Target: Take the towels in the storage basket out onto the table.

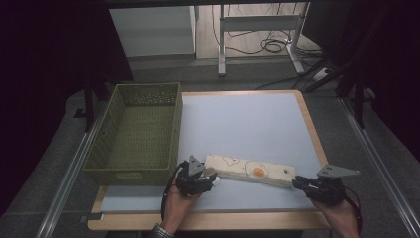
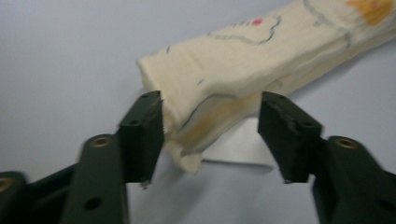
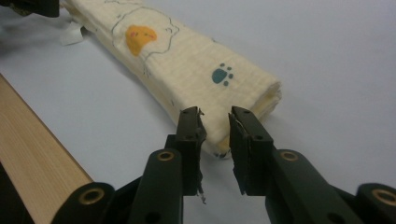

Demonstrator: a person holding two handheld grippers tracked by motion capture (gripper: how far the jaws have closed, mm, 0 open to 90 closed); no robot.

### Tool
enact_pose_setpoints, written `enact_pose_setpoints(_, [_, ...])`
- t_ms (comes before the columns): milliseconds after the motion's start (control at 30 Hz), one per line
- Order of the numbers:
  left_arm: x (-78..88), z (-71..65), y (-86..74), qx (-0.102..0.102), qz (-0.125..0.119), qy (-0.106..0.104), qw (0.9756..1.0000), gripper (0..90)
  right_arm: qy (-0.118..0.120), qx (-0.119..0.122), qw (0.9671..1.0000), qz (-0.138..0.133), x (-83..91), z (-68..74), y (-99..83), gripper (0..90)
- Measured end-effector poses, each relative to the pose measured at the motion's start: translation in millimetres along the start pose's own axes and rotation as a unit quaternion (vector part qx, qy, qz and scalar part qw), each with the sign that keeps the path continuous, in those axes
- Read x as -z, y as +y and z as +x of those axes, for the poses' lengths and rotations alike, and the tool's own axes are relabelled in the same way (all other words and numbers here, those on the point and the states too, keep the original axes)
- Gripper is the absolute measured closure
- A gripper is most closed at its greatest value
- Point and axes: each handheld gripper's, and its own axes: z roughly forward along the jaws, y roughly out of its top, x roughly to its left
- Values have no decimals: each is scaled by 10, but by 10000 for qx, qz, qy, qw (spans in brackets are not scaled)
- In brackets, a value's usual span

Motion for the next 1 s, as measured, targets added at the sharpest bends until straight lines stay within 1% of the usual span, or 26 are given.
enact_pose_setpoints(67, [7,-32,87,-29,-52,-68,10000,360,-42,6,10000,-32,43,3,42,716])
enact_pose_setpoints(133, [-1,-60,189,-79,-105,-86,9999,353,-64,46,10000,-58,63,7,101,716])
enact_pose_setpoints(167, [-12,-68,232,-105,-104,-85,9999,351,-78,52,9999,-72,63,14,133,716])
enact_pose_setpoints(233, [-72,-77,368,-171,-84,-80,9998,342,-61,47,9999,-106,40,31,209,722])
enact_pose_setpoints(300, [-159,-71,475,-113,-14,-167,9998,323,5,51,9999,-90,-30,59,299,736])
enact_pose_setpoints(333, [-231,-72,543,-97,7,-214,9997,315,23,51,10000,-67,-69,73,333,762])
enact_pose_setpoints(367, [-278,-74,581,-116,49,-243,9996,314,59,39,10000,-55,-148,99,385,794])
enact_pose_setpoints(400, [-367,-85,632,-120,141,-280,9994,306,96,35,9999,-40,-201,114,415,810])
enact_pose_setpoints(467, [-514,-111,680,-153,290,-337,9989,295,186,15,9998,34,-389,171,504,829])
enact_pose_setpoints(533, [-644,-148,693,-190,389,-288,9986,282,255,65,9996,104,-566,240,583,832])
enact_pose_setpoints(633, [-761,-191,663,-138,434,-344,9984,270,298,185,9992,199,-815,369,686,831])
enact_pose_setpoints(667, [-794,-211,639,-145,452,-354,9982,270,310,212,9991,214,-872,401,703,831])
enact_pose_setpoints(700, [-813,-223,623,-158,475,-332,9982,268,341,261,9988,255,-960,451,721,827])
enact_pose_setpoints(767, [-850,-241,573,-260,559,-165,9980,262,303,352,9983,362,-1085,523,722,816])
enact_pose_setpoints(833, [-867,-229,517,-327,609,24,9976,262,228,439,9976,476,-1170,551,697,815])
enact_pose_setpoints(867, [-861,-200,484,-383,664,161,9969,262,168,455,9973,544,-1201,553,673,815])
enact_pose_setpoints(933, [-838,-149,430,-410,669,301,9965,262,66,474,9969,618,-1222,527,614,816])
enact_pose_setpoints(1000, [-806,-99,387,-358,640,340,9967,262,85,355,9978,562,-1176,454,553,815])
